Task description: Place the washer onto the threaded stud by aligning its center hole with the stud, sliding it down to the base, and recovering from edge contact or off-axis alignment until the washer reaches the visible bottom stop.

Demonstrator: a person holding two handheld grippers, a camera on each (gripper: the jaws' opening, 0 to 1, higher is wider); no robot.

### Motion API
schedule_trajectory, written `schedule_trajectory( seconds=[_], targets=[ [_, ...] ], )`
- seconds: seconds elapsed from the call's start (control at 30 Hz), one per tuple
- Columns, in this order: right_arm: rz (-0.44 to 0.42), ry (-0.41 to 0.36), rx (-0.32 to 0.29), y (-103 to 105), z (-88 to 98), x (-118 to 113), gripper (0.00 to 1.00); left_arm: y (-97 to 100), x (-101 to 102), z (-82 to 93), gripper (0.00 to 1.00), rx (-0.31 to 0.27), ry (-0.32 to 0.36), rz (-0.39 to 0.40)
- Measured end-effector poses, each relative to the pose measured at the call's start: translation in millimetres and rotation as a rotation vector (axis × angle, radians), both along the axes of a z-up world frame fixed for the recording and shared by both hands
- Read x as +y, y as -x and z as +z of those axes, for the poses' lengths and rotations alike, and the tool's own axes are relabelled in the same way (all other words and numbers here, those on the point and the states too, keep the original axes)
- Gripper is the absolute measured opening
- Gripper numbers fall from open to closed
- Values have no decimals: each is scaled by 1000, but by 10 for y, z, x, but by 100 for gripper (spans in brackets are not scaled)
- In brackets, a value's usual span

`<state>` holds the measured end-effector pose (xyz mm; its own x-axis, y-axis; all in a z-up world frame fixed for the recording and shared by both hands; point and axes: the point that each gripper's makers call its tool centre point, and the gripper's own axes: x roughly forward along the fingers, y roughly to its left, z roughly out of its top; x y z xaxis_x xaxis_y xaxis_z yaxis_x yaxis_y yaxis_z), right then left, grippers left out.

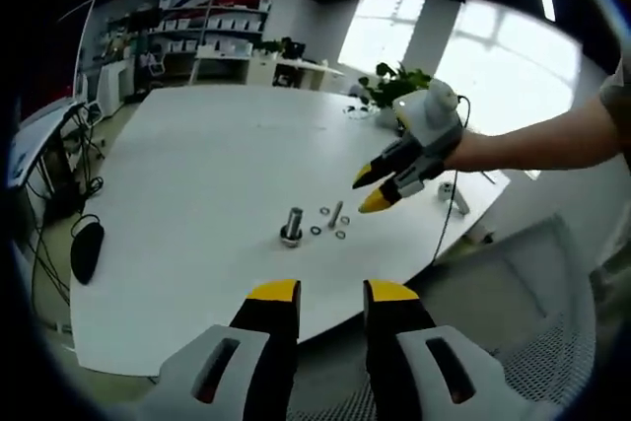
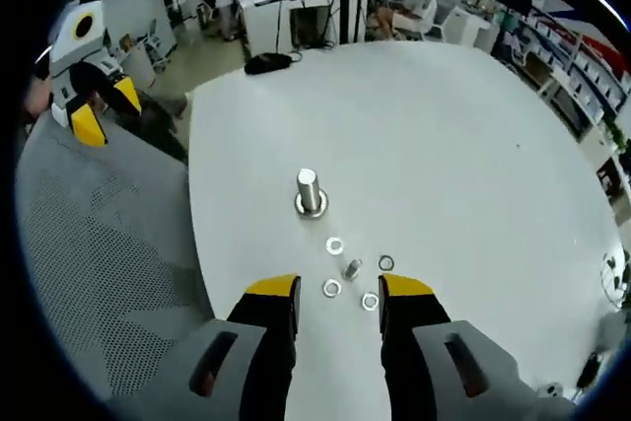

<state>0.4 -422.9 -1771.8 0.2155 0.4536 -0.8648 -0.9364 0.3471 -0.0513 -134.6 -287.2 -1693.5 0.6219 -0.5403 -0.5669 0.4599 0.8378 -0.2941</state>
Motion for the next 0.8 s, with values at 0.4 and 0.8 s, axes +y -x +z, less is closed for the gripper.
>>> schedule_trajectory(
  seconds=[0.4, 0.8],
  targets=[
    [142, 79, 48, -103, -241, 311, 34, -3, 0, 10, 23, -5, 11, 0],
    [229, 147, 46, -183, -378, 356, 34, -3, 3, 7, 23, -5, 18, 5]
  ],
)
